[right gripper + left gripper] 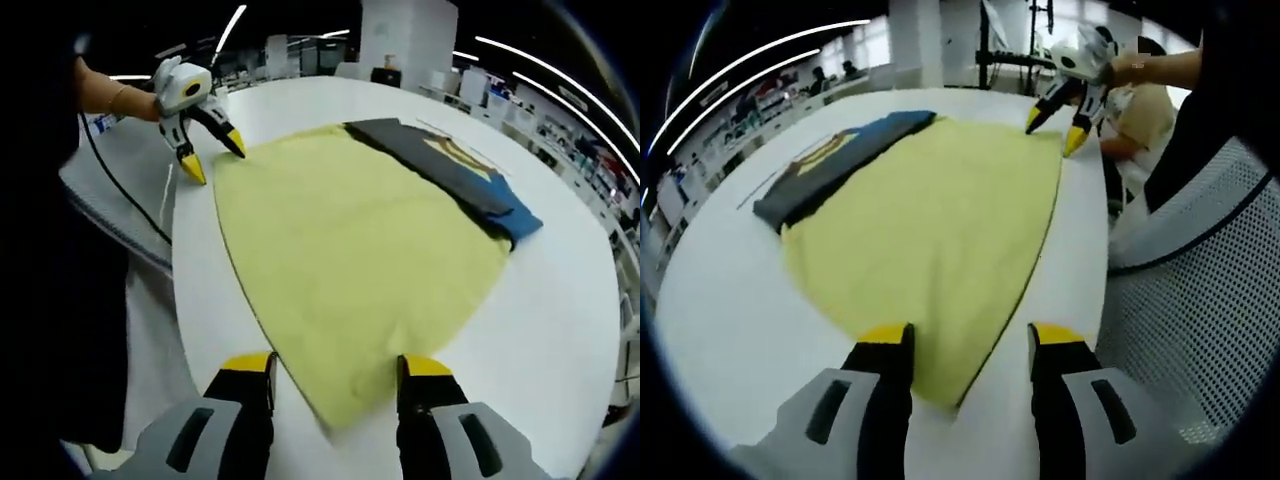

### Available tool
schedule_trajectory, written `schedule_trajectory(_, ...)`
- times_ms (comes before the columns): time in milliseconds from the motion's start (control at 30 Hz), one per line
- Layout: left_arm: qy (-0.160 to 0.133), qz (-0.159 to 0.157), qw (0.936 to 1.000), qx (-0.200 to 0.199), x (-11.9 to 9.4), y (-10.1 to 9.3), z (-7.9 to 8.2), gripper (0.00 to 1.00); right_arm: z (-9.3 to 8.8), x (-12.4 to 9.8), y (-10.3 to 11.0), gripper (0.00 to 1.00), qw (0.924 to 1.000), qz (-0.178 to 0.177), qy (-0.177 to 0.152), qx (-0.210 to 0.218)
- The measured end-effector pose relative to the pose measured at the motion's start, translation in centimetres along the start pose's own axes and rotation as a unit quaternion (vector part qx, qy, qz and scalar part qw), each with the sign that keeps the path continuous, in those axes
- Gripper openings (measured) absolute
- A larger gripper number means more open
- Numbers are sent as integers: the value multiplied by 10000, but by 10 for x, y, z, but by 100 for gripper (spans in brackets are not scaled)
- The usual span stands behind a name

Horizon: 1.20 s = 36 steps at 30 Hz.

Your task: Fold the garment on the visible template until the final outline fits inside the template.

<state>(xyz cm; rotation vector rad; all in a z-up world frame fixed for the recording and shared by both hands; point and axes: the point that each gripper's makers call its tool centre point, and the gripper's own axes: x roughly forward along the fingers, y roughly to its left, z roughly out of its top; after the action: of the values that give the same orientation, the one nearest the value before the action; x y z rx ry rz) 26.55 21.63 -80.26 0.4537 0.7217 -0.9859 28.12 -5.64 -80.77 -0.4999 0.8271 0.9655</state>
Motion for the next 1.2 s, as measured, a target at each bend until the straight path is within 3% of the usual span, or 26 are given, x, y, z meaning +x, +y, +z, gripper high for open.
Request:
schedule_trajectory(233,23,111,9999,-94,1,5,2,24,3,1,-5,32,9999,-105,-48,63)
schedule_trajectory(467,107,233,9996,-140,2,13,2,6,6,4,-13,13,9996,-203,-68,168)
schedule_trajectory(767,182,266,9992,-223,-2,14,-1,1,5,2,-18,2,9993,-227,-39,282)
schedule_trajectory(1200,62,391,9984,-416,-19,16,15,1,18,-16,-19,1,9975,-393,-322,482)
